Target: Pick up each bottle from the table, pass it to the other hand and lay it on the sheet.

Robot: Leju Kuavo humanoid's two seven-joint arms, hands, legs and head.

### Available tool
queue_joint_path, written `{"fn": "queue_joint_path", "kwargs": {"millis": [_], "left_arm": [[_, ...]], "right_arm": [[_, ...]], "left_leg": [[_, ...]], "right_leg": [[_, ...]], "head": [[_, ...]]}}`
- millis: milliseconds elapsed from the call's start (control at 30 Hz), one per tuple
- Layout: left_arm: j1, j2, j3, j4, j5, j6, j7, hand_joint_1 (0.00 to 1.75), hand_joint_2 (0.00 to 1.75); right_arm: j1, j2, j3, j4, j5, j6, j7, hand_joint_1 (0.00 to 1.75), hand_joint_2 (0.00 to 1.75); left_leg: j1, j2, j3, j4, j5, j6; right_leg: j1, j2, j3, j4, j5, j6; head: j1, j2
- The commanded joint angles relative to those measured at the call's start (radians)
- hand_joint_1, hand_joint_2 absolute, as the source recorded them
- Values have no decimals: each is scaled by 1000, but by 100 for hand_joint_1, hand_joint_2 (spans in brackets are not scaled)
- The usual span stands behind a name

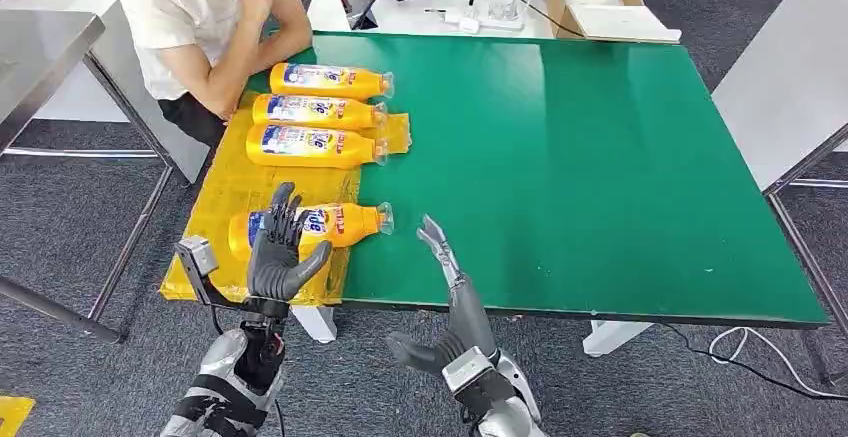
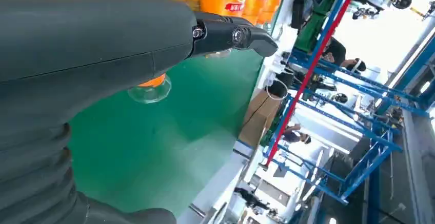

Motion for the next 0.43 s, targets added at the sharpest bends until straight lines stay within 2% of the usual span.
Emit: {"fn": "queue_joint_path", "kwargs": {"millis": [33, 67, 100, 167, 200, 233, 267, 333, 433], "left_arm": [[107, 55, -138, -172, -190, 146, -14, 0, 175], [122, 59, -157, -194, -255, 198, -19, 0, 175], [125, 58, -163, -200, -273, 214, -19, 0, 175], [156, 53, -175, -233, -370, 311, -29, 0, 175], [166, 55, -182, -244, -397, 331, -36, 0, 175], [190, 56, -185, -270, -418, 353, -38, 0, 175], [206, 59, -185, -288, -419, 357, -38, 0, 175], [222, 58, -183, -310, -405, 357, -39, 0, 175], [231, 61, -192, -319, -497, 455, -47, 0, 175]], "right_arm": [[69, -22, -39, -156, -54, -219, 0, 0, 175], [72, -39, -23, -195, -44, -303, 0, 0, 175], [74, -41, -24, -209, -55, -335, 0, 0, 175], [107, -25, -73, -203, -75, -379, 0, 0, 175], [113, -24, -81, -200, -67, -380, 0, 0, 175], [139, -2, -126, -181, -106, -326, 0, 0, 175], [151, 10, -153, -176, -113, -291, 0, 0, 175], [160, 14, -165, -198, -85, -327, 0, 0, 175], [174, 39, -227, -179, -109, -335, 0, 0, 175]], "left_leg": [[0, 1, 3, 0, -2, -1], [1, 2, 9, 1, -6, -2], [0, 1, 3, 0, -2, -1], [0, 0, 2, 0, -2, -1], [1, 0, 5, 0, -3, -1], [1, 0, 8, 0, -4, -1], [0, 0, 5, -1, -2, -1], [0, 1, 5, -1, -3, -2], [1, 0, 6, 0, -5, -2]], "right_leg": [[0, 1, 3, 0, -2, -2], [2, 1, 9, 1, -5, -3], [0, 0, 3, 0, -2, -1], [0, 0, 2, 0, -1, -1], [1, 0, 6, -1, -3, -2], [1, -1, 8, -1, -4, -3], [1, -1, 5, -1, -3, -2], [1, 0, 4, -1, -3, -2], [1, 0, 6, 0, -4, -3]], "head": [[0, 0], [0, 0], [0, 0], [0, 0], [0, 0], [0, 0], [0, 0], [0, 0], [0, 0]]}}
